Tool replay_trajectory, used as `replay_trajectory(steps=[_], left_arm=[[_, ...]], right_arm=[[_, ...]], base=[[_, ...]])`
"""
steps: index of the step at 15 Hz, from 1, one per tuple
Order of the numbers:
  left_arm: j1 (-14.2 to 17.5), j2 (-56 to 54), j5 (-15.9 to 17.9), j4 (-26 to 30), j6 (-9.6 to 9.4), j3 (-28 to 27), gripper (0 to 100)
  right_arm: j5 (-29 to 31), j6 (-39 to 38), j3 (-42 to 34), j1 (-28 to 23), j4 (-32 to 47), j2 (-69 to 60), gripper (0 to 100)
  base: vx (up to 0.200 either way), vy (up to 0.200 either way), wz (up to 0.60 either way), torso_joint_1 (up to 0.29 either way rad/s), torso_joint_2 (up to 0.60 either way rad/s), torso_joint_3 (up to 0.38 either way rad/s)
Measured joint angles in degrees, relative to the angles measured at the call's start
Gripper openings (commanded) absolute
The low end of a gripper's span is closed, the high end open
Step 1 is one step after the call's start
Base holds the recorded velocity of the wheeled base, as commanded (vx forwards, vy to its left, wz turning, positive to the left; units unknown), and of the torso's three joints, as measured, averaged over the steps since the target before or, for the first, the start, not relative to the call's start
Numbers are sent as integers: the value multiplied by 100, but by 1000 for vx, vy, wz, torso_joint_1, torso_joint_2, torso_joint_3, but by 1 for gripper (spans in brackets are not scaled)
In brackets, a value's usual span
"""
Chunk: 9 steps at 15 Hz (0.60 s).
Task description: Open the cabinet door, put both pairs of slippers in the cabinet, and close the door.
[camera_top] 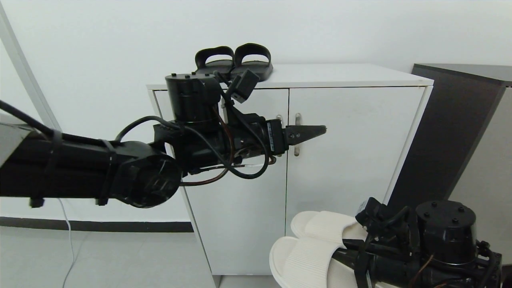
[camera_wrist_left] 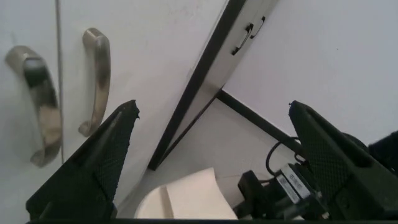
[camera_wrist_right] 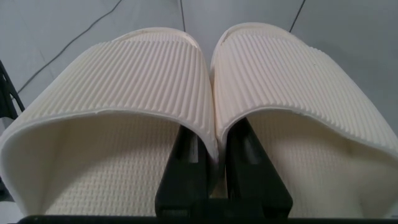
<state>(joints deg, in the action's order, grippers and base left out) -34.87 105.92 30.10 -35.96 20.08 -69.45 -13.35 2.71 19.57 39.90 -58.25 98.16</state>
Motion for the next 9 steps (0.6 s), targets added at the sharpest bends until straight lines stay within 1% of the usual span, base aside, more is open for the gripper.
replay_trajectory(steps=[2,9], left_arm=[[35,221,-60,2,6,-168,100],[39,535,-610,11,-5,-423,100]], right_arm=[[0,0,-11,6,-32,35,0],[-9,-9,-17,0,-35,77,0]], base=[[0,0,0,0,0,0],[0,0,0,0,0,0]])
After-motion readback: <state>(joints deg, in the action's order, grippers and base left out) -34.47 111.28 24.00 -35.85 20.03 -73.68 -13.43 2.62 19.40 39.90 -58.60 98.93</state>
